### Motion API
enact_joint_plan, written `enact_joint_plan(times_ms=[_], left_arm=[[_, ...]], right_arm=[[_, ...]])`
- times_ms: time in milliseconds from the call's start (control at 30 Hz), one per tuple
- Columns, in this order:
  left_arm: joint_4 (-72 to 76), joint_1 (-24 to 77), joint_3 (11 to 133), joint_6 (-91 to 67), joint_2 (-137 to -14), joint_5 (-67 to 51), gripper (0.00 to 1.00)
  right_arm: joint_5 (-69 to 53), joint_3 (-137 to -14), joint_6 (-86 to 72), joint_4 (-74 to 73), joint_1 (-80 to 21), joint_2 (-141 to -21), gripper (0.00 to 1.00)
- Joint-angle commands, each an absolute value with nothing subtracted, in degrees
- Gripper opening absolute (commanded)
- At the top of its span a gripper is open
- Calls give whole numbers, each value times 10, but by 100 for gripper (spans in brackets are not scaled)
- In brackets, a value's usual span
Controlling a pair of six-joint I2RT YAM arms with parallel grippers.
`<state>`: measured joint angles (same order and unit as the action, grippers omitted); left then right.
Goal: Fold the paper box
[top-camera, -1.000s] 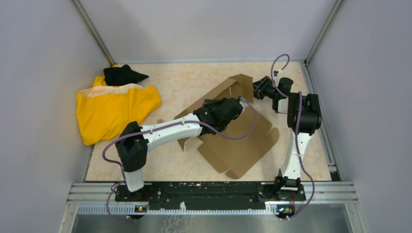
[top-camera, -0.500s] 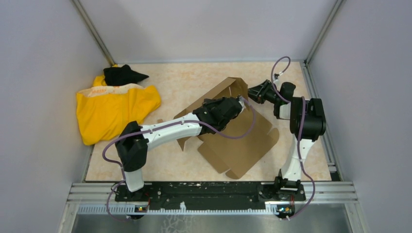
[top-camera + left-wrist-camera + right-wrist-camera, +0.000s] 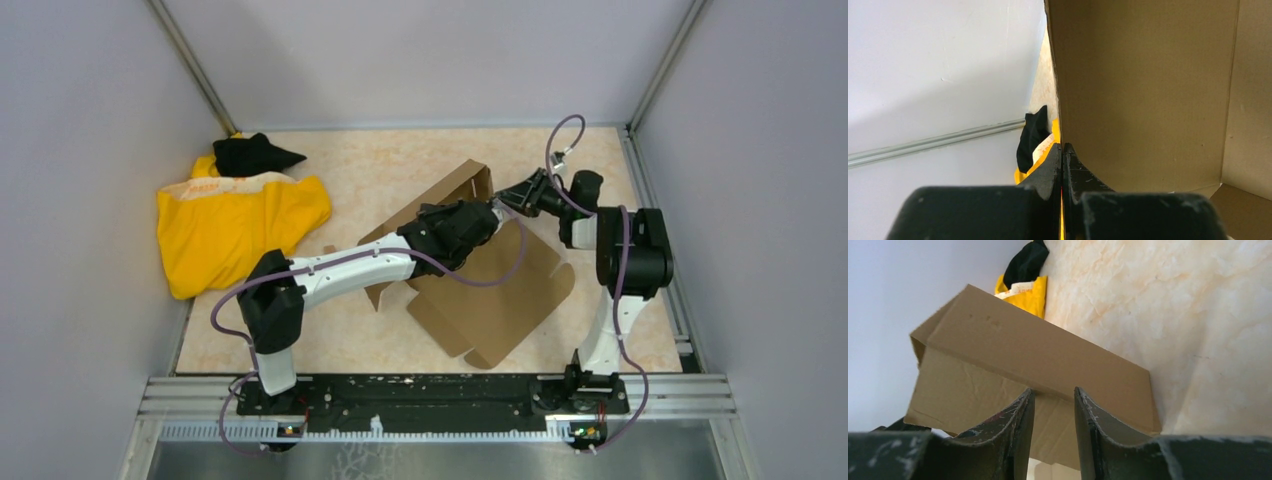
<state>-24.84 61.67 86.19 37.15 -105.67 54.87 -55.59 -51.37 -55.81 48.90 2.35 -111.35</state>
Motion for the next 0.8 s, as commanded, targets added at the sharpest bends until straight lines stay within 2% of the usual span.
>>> enact_joint_plan(times_ms=[0, 300, 767], left_arm=[[-241, 626, 858, 374, -1062, 544, 0], [-238, 644, 850, 381, -1076, 554, 0], [-223, 661, 837, 395, -1087, 551, 0]], right_arm=[[-556, -490, -504, 521, 15, -1080, 35], [-526, -436, -440, 579, 4, -1065, 38], [-461, -445, -310, 528, -27, -1041, 49]])
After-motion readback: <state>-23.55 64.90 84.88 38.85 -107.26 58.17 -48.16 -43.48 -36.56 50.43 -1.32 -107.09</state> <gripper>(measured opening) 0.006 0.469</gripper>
